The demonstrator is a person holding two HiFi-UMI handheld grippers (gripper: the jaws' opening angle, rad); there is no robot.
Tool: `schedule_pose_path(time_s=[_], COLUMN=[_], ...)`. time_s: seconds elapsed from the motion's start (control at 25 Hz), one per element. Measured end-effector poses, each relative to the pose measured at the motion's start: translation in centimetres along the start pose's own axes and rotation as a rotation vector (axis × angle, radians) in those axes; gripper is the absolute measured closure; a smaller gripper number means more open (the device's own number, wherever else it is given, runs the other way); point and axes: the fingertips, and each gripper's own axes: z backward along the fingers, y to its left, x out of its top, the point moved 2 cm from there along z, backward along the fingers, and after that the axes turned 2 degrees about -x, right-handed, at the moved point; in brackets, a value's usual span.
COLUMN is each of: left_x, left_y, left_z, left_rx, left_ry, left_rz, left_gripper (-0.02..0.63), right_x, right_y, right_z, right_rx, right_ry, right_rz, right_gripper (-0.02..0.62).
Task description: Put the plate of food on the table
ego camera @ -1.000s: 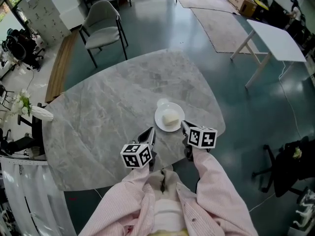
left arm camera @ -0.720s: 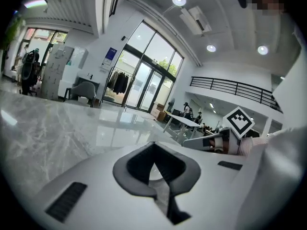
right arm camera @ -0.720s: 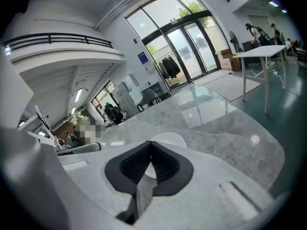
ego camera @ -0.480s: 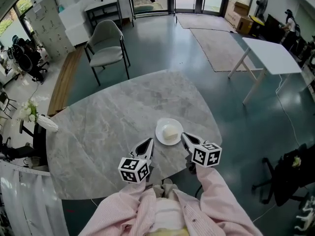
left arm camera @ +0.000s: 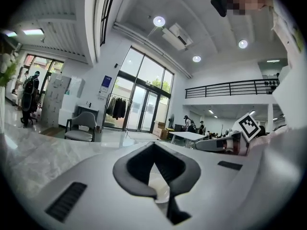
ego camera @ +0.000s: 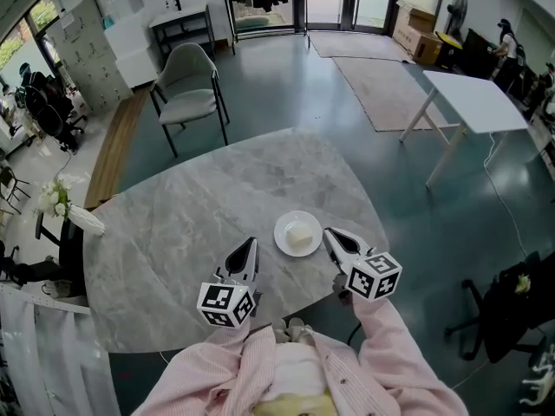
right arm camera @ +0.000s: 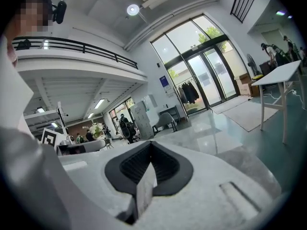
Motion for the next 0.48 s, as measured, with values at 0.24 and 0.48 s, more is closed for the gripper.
schedule_pose_path(time_s=[0.24, 0.48], left_x=[2.1, 3.0], left_y=[0.9, 1.2], left_z=[1.0, 1.5], left_rx=[0.039, 0.067], left_ry=[-0.069, -0.103], left_rz=[-0.020, -0.043], left_gripper=[0.615, 0.615], right_x=[2.8, 3.9], right_y=[0.3, 0.3], right_z=[1.3, 2.2], right_rx=[-0.010, -0.022], right_ry=[-0.117, -0.178], right_rz=[0.032, 0.049], right_gripper=[0.591, 0.591])
